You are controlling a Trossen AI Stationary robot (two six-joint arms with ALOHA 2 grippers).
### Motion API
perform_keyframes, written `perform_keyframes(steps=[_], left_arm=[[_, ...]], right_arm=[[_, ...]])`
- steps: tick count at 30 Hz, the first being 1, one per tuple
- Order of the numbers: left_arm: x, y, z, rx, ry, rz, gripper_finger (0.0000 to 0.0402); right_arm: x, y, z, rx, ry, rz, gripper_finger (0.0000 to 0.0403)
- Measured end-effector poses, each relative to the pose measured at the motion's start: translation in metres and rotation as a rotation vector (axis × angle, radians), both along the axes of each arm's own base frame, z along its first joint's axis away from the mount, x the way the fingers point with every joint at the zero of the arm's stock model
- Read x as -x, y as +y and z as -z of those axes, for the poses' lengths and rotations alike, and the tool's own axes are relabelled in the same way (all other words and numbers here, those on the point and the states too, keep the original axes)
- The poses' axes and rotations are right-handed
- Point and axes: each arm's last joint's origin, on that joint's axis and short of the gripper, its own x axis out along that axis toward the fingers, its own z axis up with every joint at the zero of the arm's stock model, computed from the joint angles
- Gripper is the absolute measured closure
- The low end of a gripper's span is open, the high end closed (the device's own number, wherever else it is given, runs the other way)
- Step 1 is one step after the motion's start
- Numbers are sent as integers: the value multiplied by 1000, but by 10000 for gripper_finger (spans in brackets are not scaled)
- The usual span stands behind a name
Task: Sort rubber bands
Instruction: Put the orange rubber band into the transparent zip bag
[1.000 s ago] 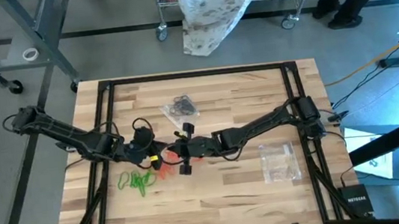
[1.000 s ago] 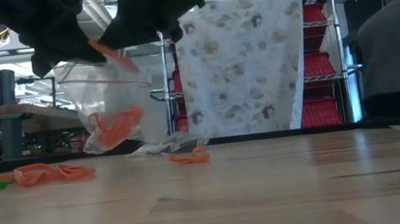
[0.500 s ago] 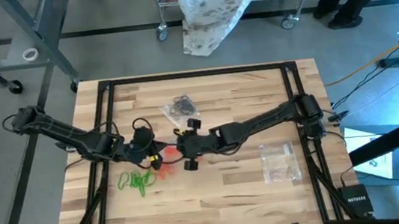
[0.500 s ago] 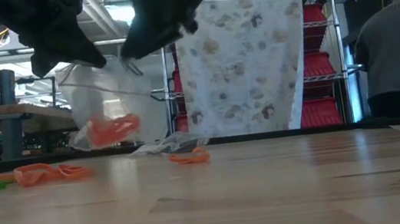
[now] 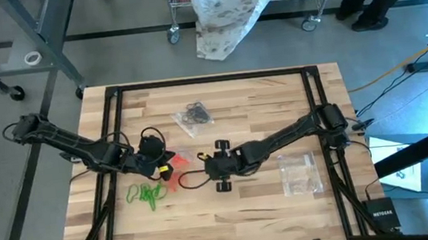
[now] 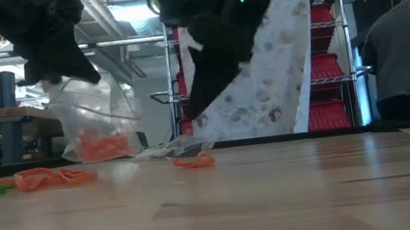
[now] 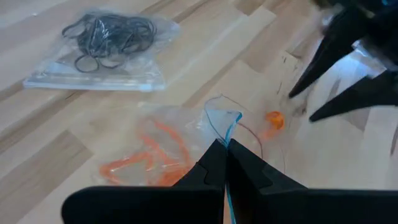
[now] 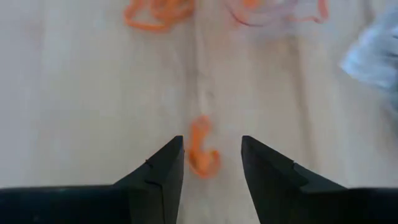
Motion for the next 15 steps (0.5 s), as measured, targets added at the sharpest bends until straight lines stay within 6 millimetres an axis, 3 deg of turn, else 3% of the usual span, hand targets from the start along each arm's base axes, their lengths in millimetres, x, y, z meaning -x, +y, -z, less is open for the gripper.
perform_keyframes(steps=[5,12,15], left_arm=[[0,0,0,1,-3,0,401],[-1,0,-1,-17,0,17,401],[-1,0,-1,-20,1,20,401]], right_arm=[[9,-3,35,-66,-97,21,249],[12,-5,58,-103,-137,46,251],[10,-5,69,-97,-120,48,271]])
